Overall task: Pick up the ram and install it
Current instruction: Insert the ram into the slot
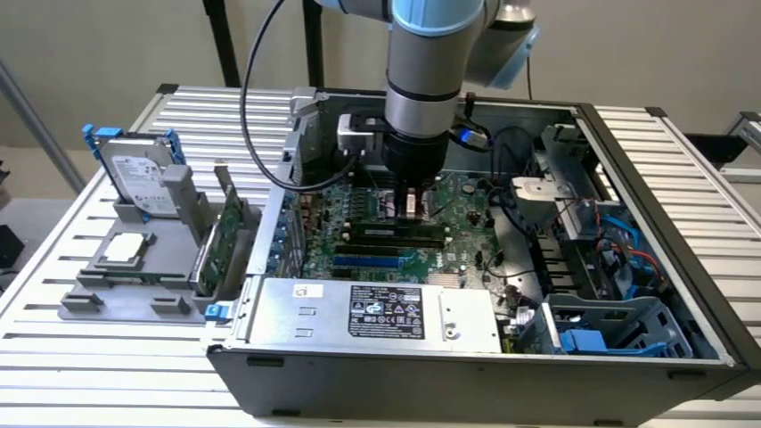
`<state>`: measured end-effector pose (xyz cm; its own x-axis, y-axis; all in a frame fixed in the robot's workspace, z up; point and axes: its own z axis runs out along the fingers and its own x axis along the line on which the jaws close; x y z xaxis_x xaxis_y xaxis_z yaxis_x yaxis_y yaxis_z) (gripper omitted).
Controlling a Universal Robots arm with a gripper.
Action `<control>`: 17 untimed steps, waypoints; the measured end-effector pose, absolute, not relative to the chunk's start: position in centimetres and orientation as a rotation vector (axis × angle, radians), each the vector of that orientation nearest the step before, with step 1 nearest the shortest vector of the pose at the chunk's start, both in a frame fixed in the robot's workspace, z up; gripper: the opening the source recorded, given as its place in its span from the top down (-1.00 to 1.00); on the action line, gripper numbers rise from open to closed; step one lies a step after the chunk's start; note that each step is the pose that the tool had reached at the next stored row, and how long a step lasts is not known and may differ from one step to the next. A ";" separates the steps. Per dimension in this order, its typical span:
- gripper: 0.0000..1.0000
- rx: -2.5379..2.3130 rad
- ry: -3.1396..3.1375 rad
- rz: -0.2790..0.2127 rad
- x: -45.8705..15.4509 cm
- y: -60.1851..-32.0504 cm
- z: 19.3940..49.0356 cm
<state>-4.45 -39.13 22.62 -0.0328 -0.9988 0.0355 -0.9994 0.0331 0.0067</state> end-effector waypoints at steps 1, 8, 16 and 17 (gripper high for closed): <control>1.00 2.164 -2.237 0.032 -4.5 -39.1 22.6; 1.00 2.170 -2.240 0.043 -4.5 -39.0 22.5; 1.00 2.171 -2.241 0.044 -4.5 -39.0 22.3; 1.00 2.171 -2.241 0.044 -4.5 -39.0 22.2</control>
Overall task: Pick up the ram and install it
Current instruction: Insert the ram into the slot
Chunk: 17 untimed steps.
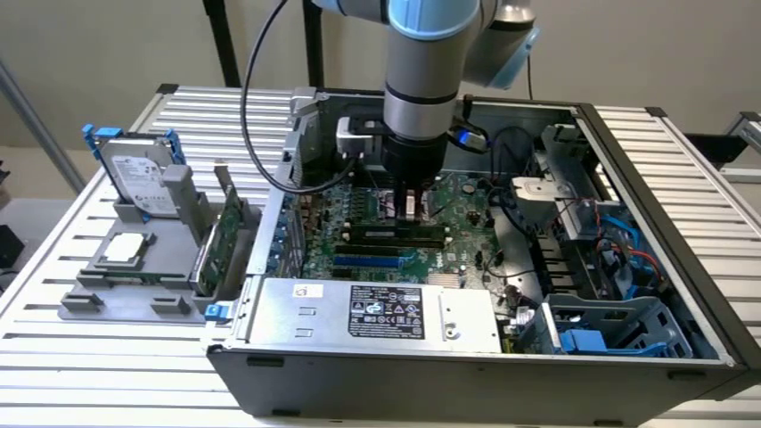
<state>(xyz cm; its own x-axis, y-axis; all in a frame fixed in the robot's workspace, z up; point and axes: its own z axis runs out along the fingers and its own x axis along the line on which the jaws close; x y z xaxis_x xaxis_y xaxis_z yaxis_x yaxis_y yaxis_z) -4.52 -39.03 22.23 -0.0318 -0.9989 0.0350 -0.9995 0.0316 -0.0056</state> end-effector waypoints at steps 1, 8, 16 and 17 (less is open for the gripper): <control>1.00 2.171 -2.241 0.044 -4.5 -39.0 22.2; 1.00 2.170 -2.240 0.043 -4.5 -39.0 22.2; 1.00 2.169 -2.239 0.040 -4.5 -39.0 22.0; 1.00 2.169 -2.239 0.040 -4.5 -39.0 21.9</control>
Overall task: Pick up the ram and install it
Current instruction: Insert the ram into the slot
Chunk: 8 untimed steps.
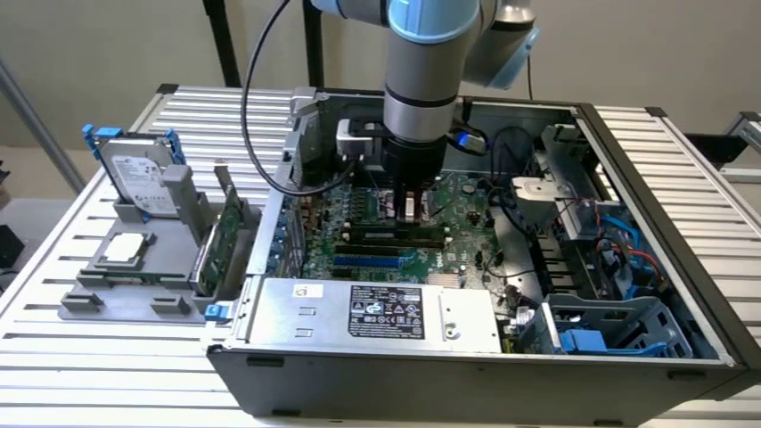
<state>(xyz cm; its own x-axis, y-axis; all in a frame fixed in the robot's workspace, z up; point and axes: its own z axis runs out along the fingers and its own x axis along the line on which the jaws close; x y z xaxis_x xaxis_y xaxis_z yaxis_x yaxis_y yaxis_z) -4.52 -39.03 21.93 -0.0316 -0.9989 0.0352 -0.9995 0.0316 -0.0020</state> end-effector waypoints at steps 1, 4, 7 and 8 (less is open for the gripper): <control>1.00 2.169 -2.239 0.040 -4.5 -39.0 21.9; 1.00 2.169 -2.239 0.040 -4.5 -39.0 21.9; -1.00 2.169 -2.239 0.040 -4.5 -39.0 21.9; -1.00 2.169 -2.239 0.040 -4.5 -39.0 22.0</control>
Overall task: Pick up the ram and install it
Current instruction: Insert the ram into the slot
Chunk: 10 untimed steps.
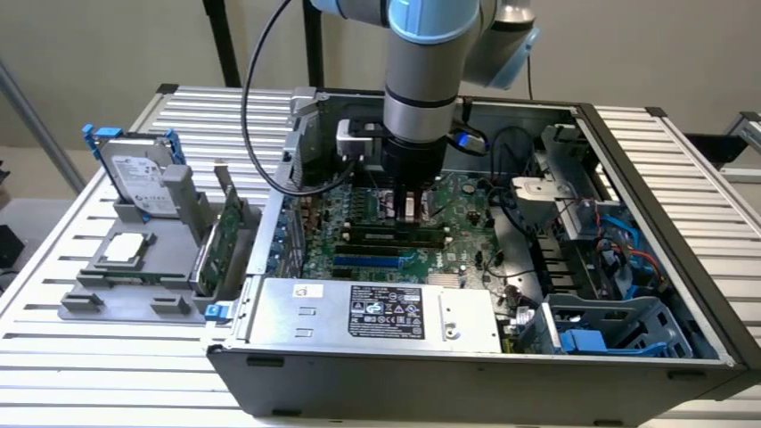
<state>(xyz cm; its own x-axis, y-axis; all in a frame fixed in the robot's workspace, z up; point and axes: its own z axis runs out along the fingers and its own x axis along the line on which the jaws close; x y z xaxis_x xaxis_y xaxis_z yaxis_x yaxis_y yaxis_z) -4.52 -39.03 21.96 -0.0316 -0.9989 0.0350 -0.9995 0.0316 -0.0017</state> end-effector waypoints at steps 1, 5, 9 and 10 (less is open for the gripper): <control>-1.00 2.169 -2.239 0.040 -4.5 -39.0 22.1; -1.00 2.170 -2.240 0.037 -4.5 -39.0 23.2; 1.00 2.173 -2.243 0.031 -4.5 -39.0 24.5; 1.00 2.173 -2.243 0.030 -4.5 -39.0 24.7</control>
